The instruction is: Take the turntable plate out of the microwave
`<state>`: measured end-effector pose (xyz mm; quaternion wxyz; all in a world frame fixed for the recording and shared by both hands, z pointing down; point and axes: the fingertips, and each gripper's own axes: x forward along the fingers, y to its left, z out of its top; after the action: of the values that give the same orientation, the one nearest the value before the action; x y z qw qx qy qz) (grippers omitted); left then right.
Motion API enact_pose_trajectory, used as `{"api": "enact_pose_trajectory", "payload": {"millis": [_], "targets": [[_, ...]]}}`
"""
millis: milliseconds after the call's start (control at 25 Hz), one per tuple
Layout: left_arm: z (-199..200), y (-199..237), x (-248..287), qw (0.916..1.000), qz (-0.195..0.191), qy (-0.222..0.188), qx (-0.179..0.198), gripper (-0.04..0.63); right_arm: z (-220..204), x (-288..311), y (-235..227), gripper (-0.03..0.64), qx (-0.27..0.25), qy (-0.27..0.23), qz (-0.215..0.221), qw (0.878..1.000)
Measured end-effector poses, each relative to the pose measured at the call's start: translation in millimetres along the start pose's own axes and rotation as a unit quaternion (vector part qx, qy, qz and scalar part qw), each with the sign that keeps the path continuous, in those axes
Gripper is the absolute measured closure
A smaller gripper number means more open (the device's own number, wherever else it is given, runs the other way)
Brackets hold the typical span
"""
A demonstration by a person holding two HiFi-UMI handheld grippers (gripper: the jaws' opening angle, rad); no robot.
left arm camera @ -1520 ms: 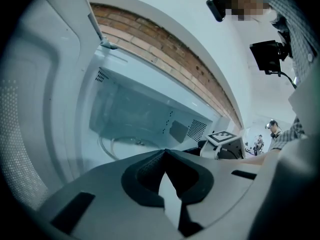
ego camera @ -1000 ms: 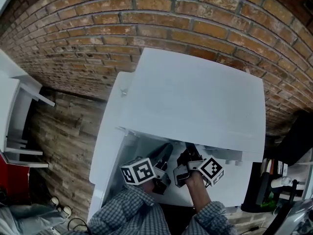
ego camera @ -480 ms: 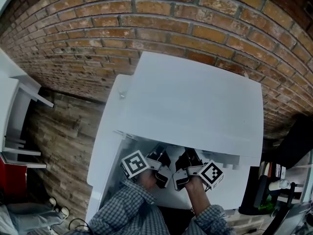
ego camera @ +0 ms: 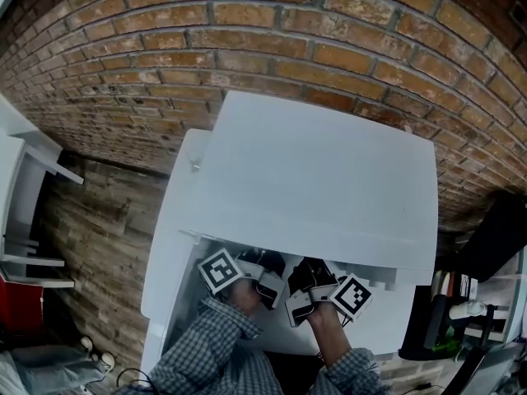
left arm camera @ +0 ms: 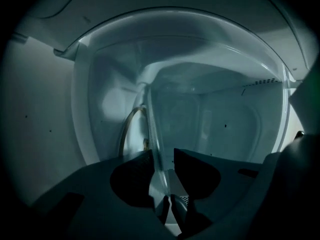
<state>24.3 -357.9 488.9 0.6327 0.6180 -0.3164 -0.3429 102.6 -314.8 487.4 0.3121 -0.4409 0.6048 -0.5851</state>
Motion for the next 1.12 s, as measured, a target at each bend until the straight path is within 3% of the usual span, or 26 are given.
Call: {"api": "enact_pose_trajectory", "payload": {"millis": [80, 120, 200, 480, 520, 600, 960, 1120], "targets": [[2.2, 3.3, 0.5, 1.0, 0.003, -0.007, -0.004, 0.503, -0.2, 0.7, -1.9, 0.584, 0.0, 0.005, -0.001, 1.0], [3.3, 4.5, 0.6, 0.9999, 0.005, -0.009, -0.004, 0.548, -0.7, 1.3, -3.4, 0.584, 0.0, 0.008, -0.002, 1.0], [4.7, 6.6, 0.6, 0.9999, 0.007, -0.012, -0.003, 0.554, -2.4, 1.9, -7.0, 0.584, 0.0, 0.013, -0.009, 1.0], [4.0, 7.3, -1.7, 0.9999, 0.004, -0.01, 0.005, 0.557, -3.8, -1.6, -9.6, 0.573, -0.02, 0.005, -0.027, 0.999], [4.0, 6.3, -2.1, 0.9999, 0.001, -0.011, 0.004, 0.557, -2.2, -2.1, -9.0, 0.51, -0.016, 0.0, -0.023, 1.0], [4.3, 3.4, -3.4, 0.9999, -0.008, -0.013, -0.002, 0.556, 2.6, -3.2, -9.1, 0.463, -0.011, -0.01, -0.017, 1.0], [0.5, -2.7, -20.1, 0.9985, -0.04, -0.019, -0.031, 0.543, 21.1, 6.7, -16.4, 0.462, 0.005, -0.029, 0.001, 1.0], [-8.9, -8.4, -25.7, 0.9987, -0.05, 0.004, -0.009, 0.54, 24.4, 10.7, -16.7, 0.462, 0.011, -0.036, 0.006, 0.999]]}}
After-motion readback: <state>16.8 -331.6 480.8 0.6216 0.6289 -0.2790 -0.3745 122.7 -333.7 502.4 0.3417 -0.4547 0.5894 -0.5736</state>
